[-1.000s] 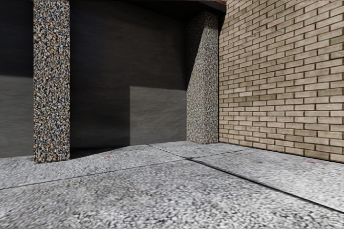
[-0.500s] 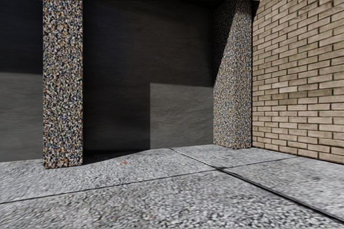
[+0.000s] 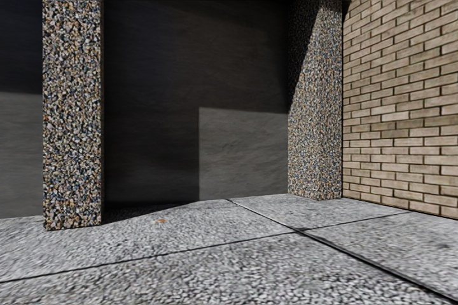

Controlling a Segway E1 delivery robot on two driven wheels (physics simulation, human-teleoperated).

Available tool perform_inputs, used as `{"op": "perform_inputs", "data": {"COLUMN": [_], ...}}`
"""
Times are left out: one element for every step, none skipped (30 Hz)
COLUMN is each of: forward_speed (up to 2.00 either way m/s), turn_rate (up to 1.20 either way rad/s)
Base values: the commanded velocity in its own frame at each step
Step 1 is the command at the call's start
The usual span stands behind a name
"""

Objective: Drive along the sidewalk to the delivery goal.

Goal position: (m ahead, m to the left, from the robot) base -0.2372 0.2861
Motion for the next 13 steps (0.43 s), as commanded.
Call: {"op": "perform_inputs", "data": {"forward_speed": [0.00,0.00,0.00,0.00,0.00,0.00,0.00,0.00,0.00,0.00,0.00,0.00,0.00], "turn_rate": [0.00,0.00,0.00,0.00,0.00,0.00,0.00,0.00,0.00,0.00,0.00,0.00,0.00]}}
